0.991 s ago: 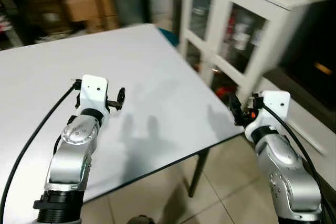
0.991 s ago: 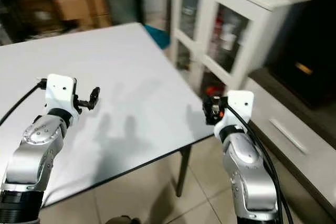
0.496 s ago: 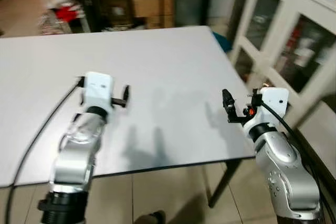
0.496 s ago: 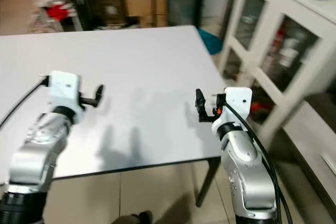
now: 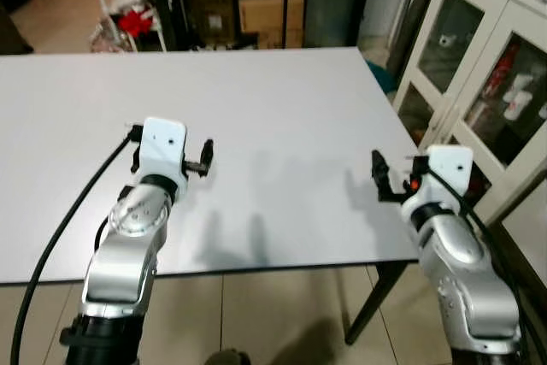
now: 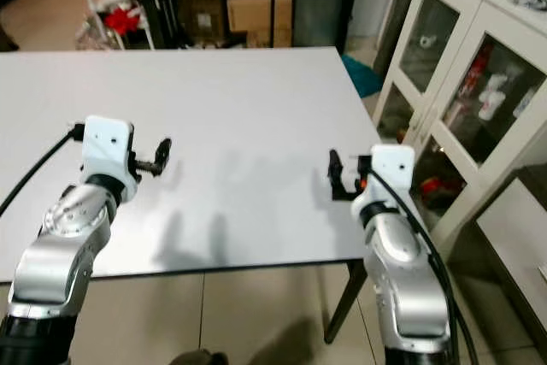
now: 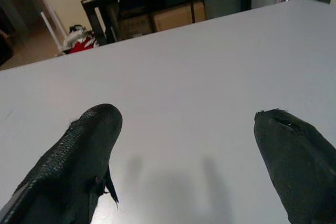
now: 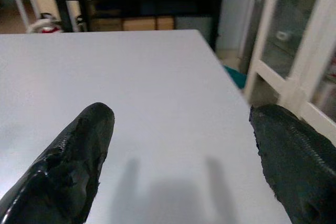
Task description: Setting the table
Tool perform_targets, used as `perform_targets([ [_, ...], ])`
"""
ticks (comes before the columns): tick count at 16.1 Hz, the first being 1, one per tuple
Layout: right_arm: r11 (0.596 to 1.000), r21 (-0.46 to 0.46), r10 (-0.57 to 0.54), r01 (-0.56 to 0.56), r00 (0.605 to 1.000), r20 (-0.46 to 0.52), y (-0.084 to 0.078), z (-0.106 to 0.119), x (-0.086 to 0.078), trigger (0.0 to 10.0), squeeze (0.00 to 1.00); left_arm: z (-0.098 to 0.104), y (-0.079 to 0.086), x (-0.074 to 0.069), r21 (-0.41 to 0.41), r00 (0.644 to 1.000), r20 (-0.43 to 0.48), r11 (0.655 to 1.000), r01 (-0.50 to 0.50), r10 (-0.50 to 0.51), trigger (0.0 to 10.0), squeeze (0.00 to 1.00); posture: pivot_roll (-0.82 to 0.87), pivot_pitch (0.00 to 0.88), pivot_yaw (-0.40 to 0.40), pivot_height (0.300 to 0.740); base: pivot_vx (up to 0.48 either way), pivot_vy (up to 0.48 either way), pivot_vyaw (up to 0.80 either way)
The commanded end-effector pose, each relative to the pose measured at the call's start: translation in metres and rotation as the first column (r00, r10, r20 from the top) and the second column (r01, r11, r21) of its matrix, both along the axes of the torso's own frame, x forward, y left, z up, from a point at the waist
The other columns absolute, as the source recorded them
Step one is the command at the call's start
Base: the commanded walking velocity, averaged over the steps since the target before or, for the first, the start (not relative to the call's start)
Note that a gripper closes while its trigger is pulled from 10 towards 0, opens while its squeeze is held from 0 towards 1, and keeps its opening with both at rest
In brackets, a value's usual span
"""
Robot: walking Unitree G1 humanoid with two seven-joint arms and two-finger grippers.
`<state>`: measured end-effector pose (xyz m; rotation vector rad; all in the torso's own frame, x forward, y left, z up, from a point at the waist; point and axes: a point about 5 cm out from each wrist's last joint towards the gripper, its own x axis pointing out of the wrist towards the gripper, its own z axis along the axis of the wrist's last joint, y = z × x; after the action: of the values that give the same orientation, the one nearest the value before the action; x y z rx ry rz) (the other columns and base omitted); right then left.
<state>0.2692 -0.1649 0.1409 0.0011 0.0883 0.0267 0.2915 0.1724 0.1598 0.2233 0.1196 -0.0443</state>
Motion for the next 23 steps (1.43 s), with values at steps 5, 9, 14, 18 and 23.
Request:
perform_targets([
  [5, 0.999, 0.009, 0.039, -0.039, 0.999, 0.013, 0.009, 0.004, 0.005, 10.0, 0.00, 0.006, 0.008, -0.002, 0.034, 0.999, 0.011, 0.999, -0.031, 0.030, 10.0, 0.00, 0.06, 0.000, -0.005, 0.740, 0.000, 0.327, 0.64],
  [9, 0.998, 0.058, -0.009, 0.008, 1.000, 0.024, 0.007, 0.005, 0.009, 10.0, 0.00, 0.008, 0.009, -0.001, 0.055, 1.000, 0.010, 0.998, -0.024, 0.024, 10.0, 0.00, 0.06, 0.000, -0.003, 0.740, 0.000, 0.327, 0.10],
  [14, 0.995, -0.021, -0.097, 0.097, 0.995, -0.004, 0.004, 0.000, 0.011, 10.0, 0.00, 0.009, 0.010, 0.000, 0.064, 1.000, 0.007, 0.998, -0.021, 0.020, 10.0, 0.00, 0.06, 0.000, 0.011, 0.740, 0.000, 0.325, 0.00],
  [18, 0.994, -0.015, -0.108, 0.108, 0.994, 0.024, -0.003, 0.000, 0.008, 10.0, 0.00, 0.008, 0.008, 0.002, 0.065, 1.000, 0.007, 0.998, -0.005, 0.004, 10.0, 0.00, 0.05, 0.000, 0.014, 0.740, 0.000, 0.328, 0.00],
  [23, 0.991, 0.073, -0.119, 0.117, 0.992, 0.034, -0.019, 0.003, -0.016, 10.0, 0.00, -0.001, 0.004, 0.002, 0.059, 1.000, -0.015, 0.998, 0.023, -0.022, 10.0, 0.00, 0.03, 0.000, 0.033, 0.740, 0.000, 0.326, 0.00],
])
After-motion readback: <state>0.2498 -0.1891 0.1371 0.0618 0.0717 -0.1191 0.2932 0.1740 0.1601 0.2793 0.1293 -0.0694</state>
